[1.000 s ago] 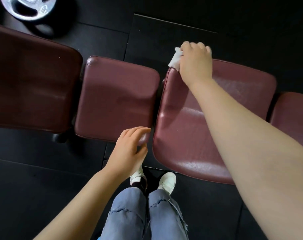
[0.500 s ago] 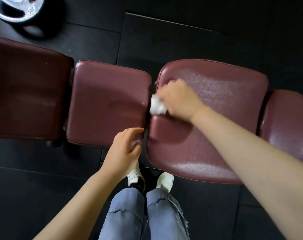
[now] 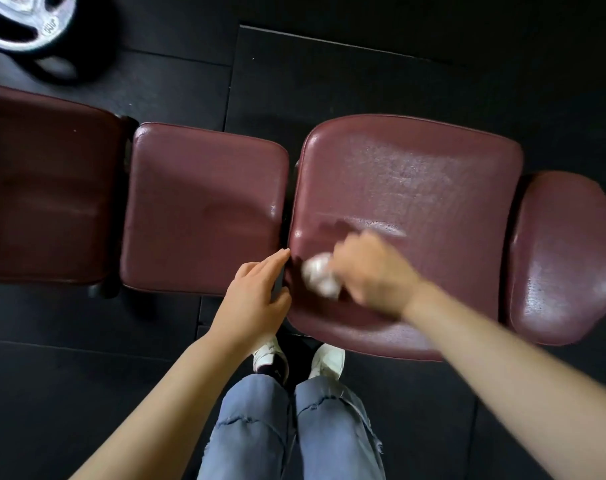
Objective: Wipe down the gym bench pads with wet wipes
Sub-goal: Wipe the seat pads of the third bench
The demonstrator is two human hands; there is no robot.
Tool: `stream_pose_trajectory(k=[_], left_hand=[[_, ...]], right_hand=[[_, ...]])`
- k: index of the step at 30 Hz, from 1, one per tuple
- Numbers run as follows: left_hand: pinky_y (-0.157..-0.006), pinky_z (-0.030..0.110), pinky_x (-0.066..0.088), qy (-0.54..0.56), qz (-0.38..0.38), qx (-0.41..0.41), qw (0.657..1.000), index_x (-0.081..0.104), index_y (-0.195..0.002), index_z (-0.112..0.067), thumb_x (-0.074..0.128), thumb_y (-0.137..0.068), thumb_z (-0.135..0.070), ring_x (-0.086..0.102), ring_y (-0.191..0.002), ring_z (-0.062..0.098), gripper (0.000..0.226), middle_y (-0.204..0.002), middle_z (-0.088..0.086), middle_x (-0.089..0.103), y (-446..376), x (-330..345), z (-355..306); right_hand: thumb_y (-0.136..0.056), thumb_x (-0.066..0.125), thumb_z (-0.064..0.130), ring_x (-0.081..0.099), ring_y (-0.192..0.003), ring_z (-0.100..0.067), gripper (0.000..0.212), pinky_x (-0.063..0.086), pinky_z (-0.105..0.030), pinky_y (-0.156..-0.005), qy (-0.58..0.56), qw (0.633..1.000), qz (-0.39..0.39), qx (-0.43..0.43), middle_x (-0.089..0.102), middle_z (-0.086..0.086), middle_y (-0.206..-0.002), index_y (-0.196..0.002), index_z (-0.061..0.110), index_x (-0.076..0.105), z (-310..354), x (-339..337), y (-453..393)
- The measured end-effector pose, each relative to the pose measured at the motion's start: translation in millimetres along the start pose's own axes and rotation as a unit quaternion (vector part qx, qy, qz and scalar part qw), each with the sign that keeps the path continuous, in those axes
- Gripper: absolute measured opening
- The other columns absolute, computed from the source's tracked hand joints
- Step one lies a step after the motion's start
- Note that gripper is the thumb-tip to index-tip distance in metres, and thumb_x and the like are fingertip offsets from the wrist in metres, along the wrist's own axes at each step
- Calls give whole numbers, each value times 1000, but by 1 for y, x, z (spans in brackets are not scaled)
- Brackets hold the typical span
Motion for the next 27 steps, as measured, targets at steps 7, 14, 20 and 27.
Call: stream_pose_trajectory(k=[7, 14, 20, 27], left_hand=[[-111, 34, 33, -107, 23, 28, 994, 30, -155, -25, 53, -92, -16, 32, -137, 19, 67, -161, -11, 28, 2, 8, -12], [-120, 35, 20, -190, 71, 26, 979, 12, -158, -13, 49, -96, -29, 14, -150, 21, 74, -166, 4, 12, -1, 18, -24], [-123, 31, 5, -232, 74, 43, 969, 1, -158, -10, 48, -90, -24, 2, -153, 19, 84, -166, 7, 2, 1, 22, -25], [-123, 30, 0, -243, 50, 49, 968, 0, -158, -11, 48, -89, -23, -1, -153, 17, 85, -166, 6, 0, 5, 30, -23]], right_hand=[[-88, 48, 9, 55, -87, -34, 12, 38, -41, -77, 15, 889, -193, 414, 64, -8, -90, -93, 11, 58, -123, -42, -70], [-87, 57, 6, 38, -68, -21, 14, 32, -35, -62, -143, 959, -65, 234, 46, 0, -72, -81, 17, 50, 67, 25, 88], [-80, 54, 10, 53, -73, -32, 7, 34, -41, -68, 14, 970, -100, 222, 57, -9, -77, -84, 14, 59, -30, 6, 3], [-85, 55, 4, 58, -91, -33, 22, 40, -41, -77, 38, 871, -194, 451, 66, -9, -98, -106, 10, 60, -126, -41, -63]])
Point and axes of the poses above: each hand's wrist, its own y-axis away from the middle knuckle, its own x-axis out of the palm, z = x × y, the point moved 4 cm from there along -y, towards the middle knuckle
